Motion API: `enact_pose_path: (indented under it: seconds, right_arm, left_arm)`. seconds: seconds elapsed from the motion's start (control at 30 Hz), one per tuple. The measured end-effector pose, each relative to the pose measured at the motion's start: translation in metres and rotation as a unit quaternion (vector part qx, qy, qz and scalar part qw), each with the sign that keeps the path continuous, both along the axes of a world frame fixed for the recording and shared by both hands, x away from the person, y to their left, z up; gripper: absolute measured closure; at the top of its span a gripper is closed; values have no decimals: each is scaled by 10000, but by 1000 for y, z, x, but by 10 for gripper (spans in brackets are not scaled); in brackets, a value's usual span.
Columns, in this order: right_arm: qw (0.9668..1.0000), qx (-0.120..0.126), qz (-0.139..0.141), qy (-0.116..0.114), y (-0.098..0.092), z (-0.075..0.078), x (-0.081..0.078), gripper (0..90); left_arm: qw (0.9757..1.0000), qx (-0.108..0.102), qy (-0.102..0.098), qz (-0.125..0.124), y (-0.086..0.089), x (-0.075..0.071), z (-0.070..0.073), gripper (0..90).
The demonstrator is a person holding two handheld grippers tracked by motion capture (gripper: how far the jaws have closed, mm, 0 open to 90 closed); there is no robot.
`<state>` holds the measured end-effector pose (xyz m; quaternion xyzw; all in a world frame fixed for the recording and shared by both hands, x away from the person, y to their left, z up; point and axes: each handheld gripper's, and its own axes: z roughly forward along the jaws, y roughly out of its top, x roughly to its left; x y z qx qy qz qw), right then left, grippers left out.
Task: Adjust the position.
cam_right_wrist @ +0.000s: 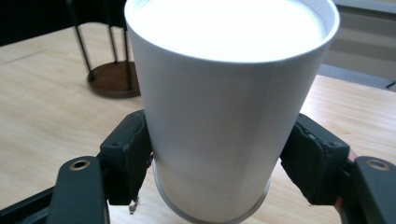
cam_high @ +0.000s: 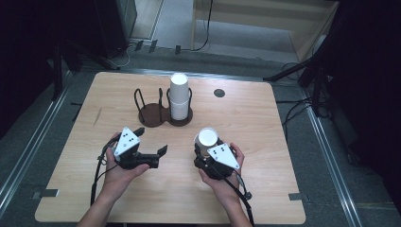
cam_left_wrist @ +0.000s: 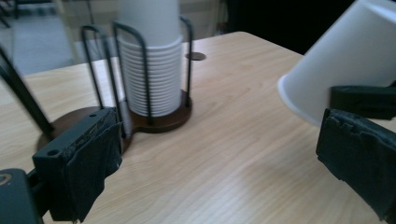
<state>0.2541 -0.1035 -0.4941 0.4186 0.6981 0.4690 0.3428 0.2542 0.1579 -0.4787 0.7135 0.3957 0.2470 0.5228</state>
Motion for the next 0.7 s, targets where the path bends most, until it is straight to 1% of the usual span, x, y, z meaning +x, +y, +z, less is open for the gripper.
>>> enact_pose_path:
  seconds: [0.07, 0.1, 0.13, 0.2, 0.23, 0.27, 0.3, 0.4, 0.5, 0.57, 0.63, 0.7]
  right_arm:
    - [9999, -86, 90, 34, 8, -3, -3, 293]
    - [9999, -86, 90, 34, 8, -3, -3, 293]
    - [9997, -133, 183, 55, 13, -6, -4, 294]
    - [9995, -156, 271, 84, 19, -8, -6, 294]
    - [9995, -156, 271, 84, 19, -8, -6, 294]
    - [9991, -159, 374, 126, 25, -10, -8, 296]
    - [9989, -180, 402, 131, 26, -10, -9, 296]
    - [9983, -228, 508, 176, 32, -14, -11, 297]
    - [9977, -244, 587, 231, 37, -17, -12, 298]
    - [9973, -220, 644, 262, 39, -18, -13, 299]
    - [9970, -246, 688, 273, 41, -18, -14, 300]
    - [9967, -228, 732, 279, 43, -19, -15, 300]
  left_arm:
    - [9999, 26, -7, -138, -6, -2, 1, 8]
    - [9999, 26, -7, -138, -6, -2, 1, 8]
    - [9997, 54, 8, -258, -11, -3, 1, 11]
    - [9991, 88, 15, -413, -16, -5, 0, 11]
    - [9991, 88, 15, -413, -16, -5, 0, 12]
    - [9984, 110, 51, -561, -19, -6, 0, 30]
    - [9980, 91, 76, -621, -21, -7, -1, 44]
    - [9972, 12, 114, -735, -22, -8, 0, 51]
    - [9962, 14, 127, -859, -24, -9, 0, 64]
    - [9959, 37, 121, -900, -24, -10, 1, 65]
    - [9946, -2, 109, -1030, -26, -12, 1, 72]
    - [9945, 3, 54, -1042, -26, -13, 2, 97]
